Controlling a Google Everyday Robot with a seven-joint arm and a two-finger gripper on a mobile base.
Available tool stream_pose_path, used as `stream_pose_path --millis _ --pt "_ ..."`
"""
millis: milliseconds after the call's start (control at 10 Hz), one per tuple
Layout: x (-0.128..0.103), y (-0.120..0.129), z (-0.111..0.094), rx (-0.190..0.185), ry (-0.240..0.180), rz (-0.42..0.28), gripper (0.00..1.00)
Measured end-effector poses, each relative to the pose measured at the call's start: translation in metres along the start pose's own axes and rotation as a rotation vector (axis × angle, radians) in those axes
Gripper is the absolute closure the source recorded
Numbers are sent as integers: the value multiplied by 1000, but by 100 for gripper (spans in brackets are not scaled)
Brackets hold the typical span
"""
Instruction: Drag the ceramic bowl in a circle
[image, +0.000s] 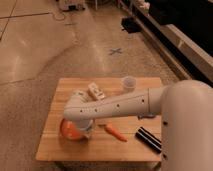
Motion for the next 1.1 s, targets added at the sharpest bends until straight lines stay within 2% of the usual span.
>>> stream_pose_path --millis 300,500,700,900,1100 --pt "51 9 7 -27 -3 34 86" --pt "74 -4 9 -37 -1 37 86" --pt "87 -15 10 -42 0 35 86" --pt "81 -30 9 -35 -8 11 86" --pt "57 -46 7 -27 -28 -40 86"
